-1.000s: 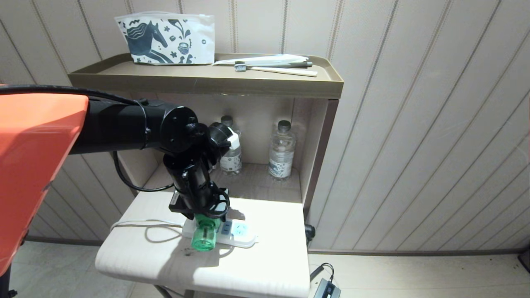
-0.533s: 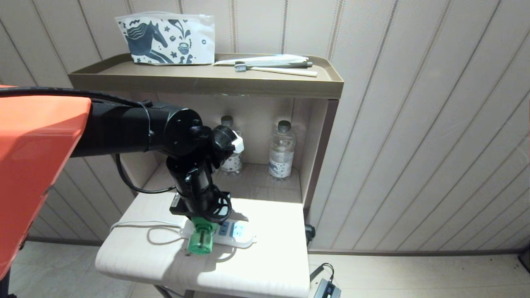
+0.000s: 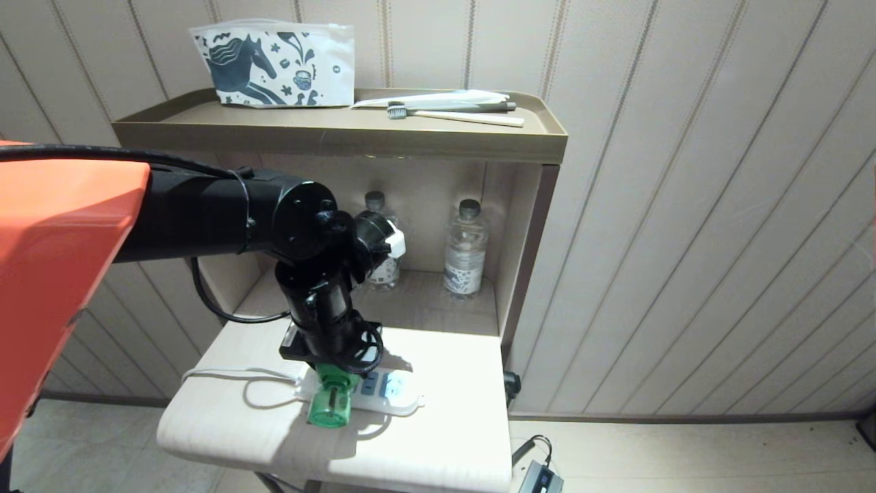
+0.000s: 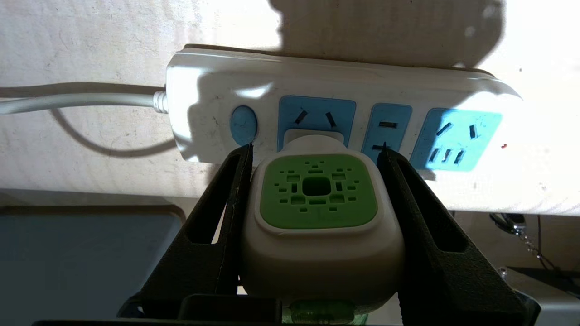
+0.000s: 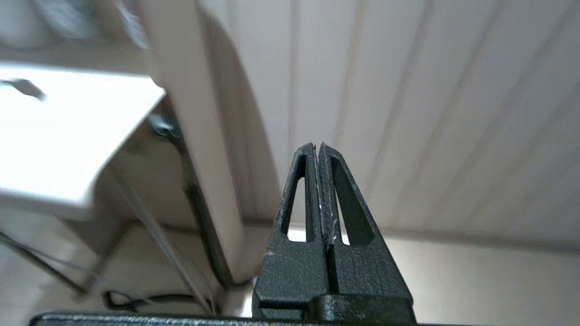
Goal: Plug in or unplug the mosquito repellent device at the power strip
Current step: Hold the socket with your right hand and unplug it with your left hand
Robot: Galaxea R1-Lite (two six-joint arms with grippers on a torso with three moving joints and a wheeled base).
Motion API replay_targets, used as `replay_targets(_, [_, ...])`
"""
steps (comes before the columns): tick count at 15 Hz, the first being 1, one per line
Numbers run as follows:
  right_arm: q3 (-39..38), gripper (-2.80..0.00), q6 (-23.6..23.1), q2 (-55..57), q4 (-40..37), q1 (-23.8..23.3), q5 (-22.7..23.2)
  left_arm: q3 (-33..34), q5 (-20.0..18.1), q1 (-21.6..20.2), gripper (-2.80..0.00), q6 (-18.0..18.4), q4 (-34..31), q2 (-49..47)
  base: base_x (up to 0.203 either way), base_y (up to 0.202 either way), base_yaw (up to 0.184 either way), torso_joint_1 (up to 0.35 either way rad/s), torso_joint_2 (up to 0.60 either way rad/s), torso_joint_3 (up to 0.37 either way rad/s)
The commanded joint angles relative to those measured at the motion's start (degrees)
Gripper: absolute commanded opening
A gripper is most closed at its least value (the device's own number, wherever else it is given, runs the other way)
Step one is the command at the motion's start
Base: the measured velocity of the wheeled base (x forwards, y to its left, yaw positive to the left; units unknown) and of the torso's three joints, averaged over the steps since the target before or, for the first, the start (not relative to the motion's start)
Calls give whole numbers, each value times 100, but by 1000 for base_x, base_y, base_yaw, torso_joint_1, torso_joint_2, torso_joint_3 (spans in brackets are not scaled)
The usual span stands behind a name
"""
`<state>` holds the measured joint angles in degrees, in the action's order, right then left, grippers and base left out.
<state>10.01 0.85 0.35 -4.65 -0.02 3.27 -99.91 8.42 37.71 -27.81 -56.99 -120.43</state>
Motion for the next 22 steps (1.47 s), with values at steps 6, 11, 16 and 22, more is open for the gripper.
replay_targets(6, [2270, -280, 431, 1311, -1364, 45, 1567, -15, -3, 250, -280, -63, -132, 95, 0, 0, 0, 0, 0, 0])
replay_targets(11, [2968, -280, 987, 4228, -214, 835, 1782, 16, 124, 395, -280, -190, -145, 195, 0, 0, 0, 0, 0, 0])
replay_targets(16, [3666, -280, 1476, 6884, 176, 3134, 1926, 121, 124, 511, -280, -210, -145, 354, 0, 0, 0, 0, 0, 0])
replay_targets(22, [3975, -280, 1547, 8311, 418, 3778, 1922, 147, 116, 610, -280, -322, -110, 302, 0, 0, 0, 0, 0, 0])
